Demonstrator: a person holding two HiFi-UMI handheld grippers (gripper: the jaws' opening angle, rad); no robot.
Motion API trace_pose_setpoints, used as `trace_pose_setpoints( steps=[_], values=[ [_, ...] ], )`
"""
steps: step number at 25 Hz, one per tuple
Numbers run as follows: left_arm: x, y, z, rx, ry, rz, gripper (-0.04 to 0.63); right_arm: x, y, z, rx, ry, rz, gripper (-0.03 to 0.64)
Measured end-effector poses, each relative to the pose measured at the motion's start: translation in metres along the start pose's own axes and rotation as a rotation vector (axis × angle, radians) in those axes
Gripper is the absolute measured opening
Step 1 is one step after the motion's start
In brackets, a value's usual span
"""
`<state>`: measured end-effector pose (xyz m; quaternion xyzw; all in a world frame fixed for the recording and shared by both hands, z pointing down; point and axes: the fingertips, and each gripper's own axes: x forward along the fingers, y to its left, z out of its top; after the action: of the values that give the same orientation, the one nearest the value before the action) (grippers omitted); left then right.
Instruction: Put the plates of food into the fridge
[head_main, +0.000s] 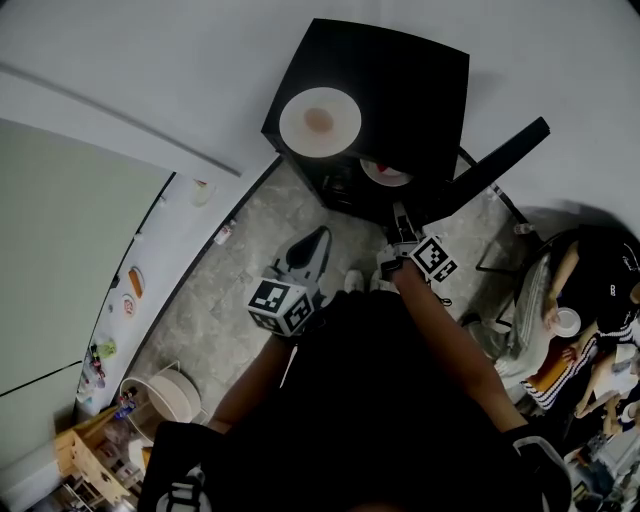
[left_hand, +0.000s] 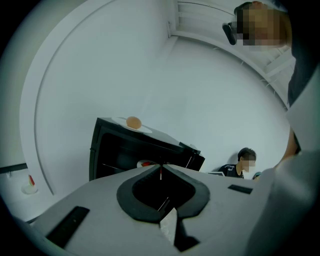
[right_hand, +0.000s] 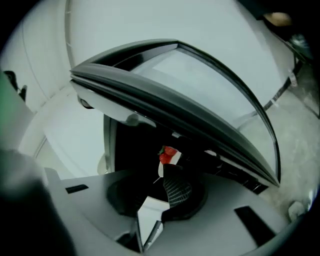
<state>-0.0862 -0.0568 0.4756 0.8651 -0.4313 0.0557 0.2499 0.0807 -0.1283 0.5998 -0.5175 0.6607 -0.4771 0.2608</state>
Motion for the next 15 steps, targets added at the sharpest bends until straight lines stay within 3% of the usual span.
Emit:
trace_pose_setpoints(
  steps=[4, 15],
  values=[
    [0.002, -0.005, 0.002, -0.013, -0.011, -0.01, 0.025, -0.013, 0.029, 0.002, -0.168, 0.068, 0.09, 0.072],
    [0.006, -0.017, 0.007, 0.037, -0.023, -0.022, 0.025, -0.052, 0.11, -0.001, -0.568, 0.147, 0.311, 0.071]
  ],
)
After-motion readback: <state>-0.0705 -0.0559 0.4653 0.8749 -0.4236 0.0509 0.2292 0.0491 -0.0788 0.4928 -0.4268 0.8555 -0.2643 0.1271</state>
